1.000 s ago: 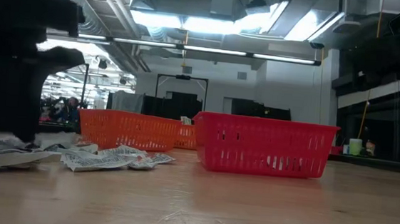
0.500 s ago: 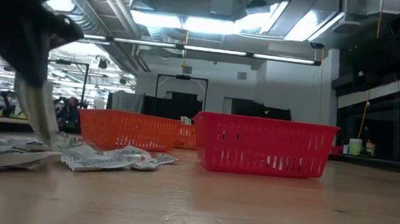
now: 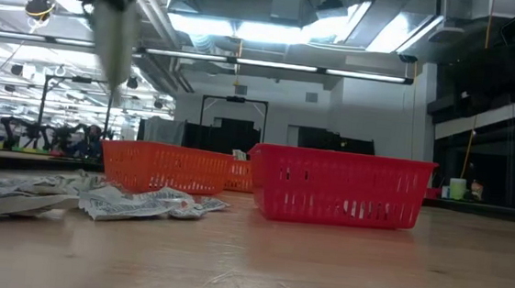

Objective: Pick & Place First Aid Supplies
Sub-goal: Put the green bandage pack into the top orange bin

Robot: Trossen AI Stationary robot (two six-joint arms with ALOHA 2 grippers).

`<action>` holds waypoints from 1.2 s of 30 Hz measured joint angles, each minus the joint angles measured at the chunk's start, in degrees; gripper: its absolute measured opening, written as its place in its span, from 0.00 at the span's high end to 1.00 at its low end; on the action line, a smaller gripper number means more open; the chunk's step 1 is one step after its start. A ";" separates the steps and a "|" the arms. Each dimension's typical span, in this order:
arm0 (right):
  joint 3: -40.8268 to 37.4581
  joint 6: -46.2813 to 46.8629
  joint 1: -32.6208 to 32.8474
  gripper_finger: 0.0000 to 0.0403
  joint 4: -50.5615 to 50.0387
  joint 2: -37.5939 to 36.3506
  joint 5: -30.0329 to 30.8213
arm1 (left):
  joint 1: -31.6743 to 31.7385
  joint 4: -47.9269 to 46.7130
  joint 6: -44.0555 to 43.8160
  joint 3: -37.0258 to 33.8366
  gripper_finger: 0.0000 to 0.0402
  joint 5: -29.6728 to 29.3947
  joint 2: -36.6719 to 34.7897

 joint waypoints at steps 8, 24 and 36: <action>0.00 0.01 -0.01 0.60 0.00 0.00 -0.02 | 8.78 9.45 2.48 0.00 0.99 5.32 -3.85; -0.02 0.01 0.01 0.60 0.00 0.00 -0.01 | 24.84 24.98 11.30 0.00 0.99 12.26 -3.89; -0.02 0.01 0.01 0.60 0.00 0.00 -0.01 | 40.57 28.26 17.06 -0.04 0.99 12.62 -3.56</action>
